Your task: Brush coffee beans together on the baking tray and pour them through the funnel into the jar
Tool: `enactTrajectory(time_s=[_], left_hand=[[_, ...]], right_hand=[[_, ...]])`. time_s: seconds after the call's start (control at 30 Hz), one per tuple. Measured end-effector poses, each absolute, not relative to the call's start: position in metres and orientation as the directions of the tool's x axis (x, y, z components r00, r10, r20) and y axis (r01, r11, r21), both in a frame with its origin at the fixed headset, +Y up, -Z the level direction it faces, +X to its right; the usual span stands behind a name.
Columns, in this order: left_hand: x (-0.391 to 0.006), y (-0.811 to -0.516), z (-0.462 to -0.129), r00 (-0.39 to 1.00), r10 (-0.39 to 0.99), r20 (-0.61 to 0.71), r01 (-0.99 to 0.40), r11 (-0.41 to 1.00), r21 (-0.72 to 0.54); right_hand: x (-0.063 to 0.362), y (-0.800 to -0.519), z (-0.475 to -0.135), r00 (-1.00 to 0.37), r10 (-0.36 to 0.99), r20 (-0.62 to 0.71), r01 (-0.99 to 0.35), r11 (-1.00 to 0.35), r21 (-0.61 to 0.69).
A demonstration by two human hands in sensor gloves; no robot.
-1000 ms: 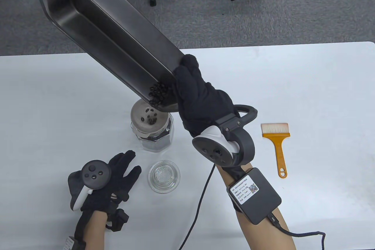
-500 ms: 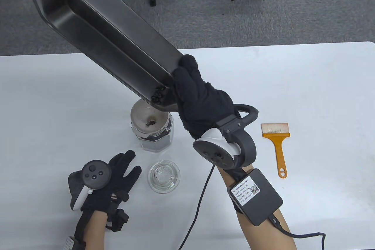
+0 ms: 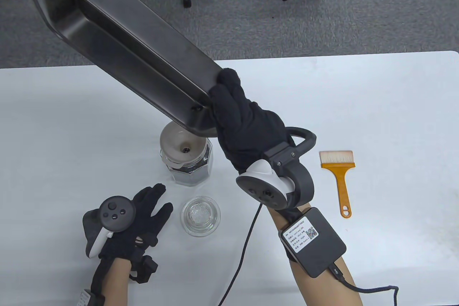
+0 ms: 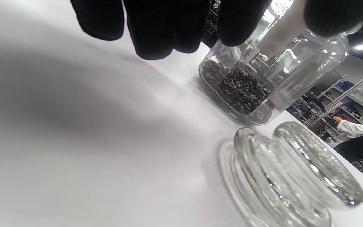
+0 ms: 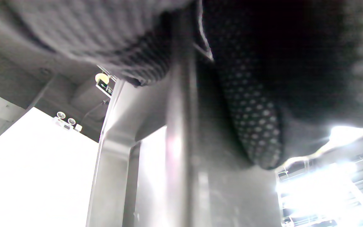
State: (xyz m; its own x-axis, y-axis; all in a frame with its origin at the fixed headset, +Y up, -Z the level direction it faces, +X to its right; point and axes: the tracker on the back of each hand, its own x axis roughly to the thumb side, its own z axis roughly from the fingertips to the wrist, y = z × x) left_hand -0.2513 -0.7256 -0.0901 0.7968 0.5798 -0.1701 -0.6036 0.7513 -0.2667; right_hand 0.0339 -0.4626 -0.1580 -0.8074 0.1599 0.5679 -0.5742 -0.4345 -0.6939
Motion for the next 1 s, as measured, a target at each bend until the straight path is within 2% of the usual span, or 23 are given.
enactTrajectory(time_s=[1.0], left_hand=[[-0.2526,-0.7264,-0.0897,0.791,0.589,-0.166,-0.611,0.748,-0.260]], right_hand=[[0.0305,-0.4598,-0.1502,-0.784,0.109,0.611,-0.597,-0.398,-0.696]])
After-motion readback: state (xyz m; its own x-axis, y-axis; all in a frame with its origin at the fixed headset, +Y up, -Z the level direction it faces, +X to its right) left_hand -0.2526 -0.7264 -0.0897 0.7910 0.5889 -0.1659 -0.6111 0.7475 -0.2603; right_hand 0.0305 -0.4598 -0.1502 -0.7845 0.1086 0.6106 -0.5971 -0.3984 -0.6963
